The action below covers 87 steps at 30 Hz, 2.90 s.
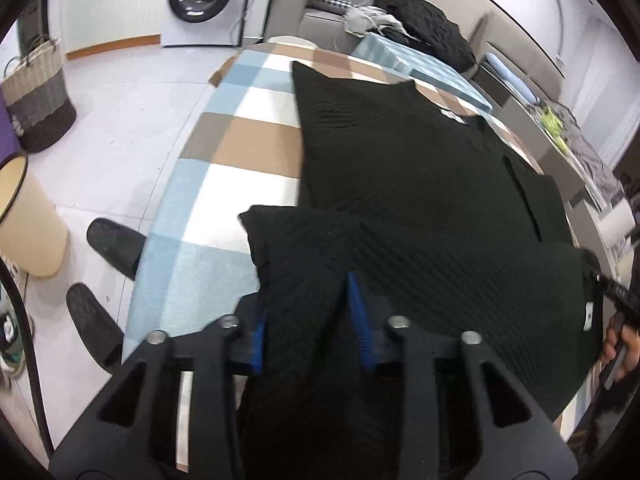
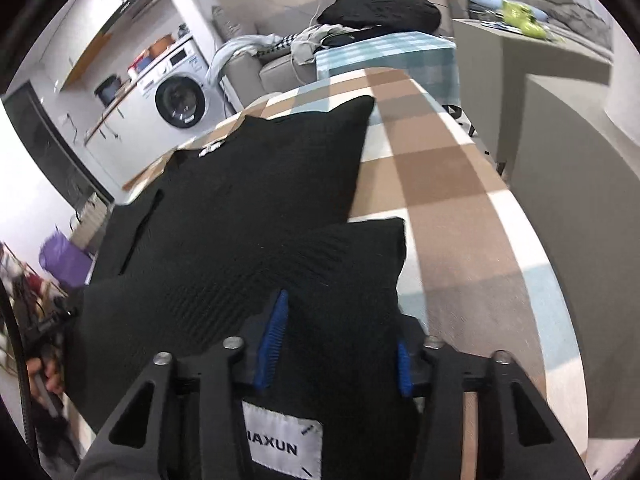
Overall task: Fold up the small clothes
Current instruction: 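Lift the hem with both tools and fold it toward the collar, then open both tools to release the folded hem, then grasp the folded edge again with both tools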
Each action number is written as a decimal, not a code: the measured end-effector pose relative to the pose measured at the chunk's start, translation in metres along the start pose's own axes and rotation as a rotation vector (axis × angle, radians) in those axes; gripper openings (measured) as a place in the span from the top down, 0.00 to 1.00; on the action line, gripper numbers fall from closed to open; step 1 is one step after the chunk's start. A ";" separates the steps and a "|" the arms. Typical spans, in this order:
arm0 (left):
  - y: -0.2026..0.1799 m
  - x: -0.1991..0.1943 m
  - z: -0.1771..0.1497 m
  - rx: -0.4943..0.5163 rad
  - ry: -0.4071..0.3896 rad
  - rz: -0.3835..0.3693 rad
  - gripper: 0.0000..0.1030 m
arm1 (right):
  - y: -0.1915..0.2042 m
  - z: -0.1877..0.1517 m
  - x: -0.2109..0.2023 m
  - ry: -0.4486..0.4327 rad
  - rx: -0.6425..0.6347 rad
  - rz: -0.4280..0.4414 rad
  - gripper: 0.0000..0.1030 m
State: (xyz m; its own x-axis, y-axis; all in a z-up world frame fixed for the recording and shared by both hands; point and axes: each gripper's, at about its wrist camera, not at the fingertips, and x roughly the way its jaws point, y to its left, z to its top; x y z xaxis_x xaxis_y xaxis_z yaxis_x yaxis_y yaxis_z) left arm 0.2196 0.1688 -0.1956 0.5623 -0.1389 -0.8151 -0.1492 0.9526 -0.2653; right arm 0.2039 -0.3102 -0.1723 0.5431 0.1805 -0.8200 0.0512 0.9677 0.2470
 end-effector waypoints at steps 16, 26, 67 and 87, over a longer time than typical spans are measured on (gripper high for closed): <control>-0.013 -0.035 -0.045 0.075 -0.005 0.028 0.81 | -0.003 -0.027 -0.019 0.018 -0.038 -0.005 0.82; -0.006 -0.054 -0.053 0.057 -0.016 0.042 0.58 | -0.006 -0.033 -0.037 0.017 -0.040 0.007 0.72; 0.019 -0.118 -0.137 -0.030 -0.001 0.083 0.64 | -0.026 -0.109 -0.094 -0.040 -0.074 0.215 0.75; 0.005 -0.151 -0.037 -0.060 -0.284 -0.003 0.97 | -0.009 -0.012 -0.115 -0.369 0.077 0.205 0.97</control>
State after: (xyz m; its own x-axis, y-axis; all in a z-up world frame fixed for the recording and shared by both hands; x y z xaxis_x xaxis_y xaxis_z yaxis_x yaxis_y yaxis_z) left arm 0.1039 0.1848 -0.0932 0.7670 -0.0518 -0.6395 -0.1906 0.9333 -0.3042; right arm 0.1312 -0.3378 -0.0861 0.8114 0.2787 -0.5138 -0.0340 0.9000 0.4345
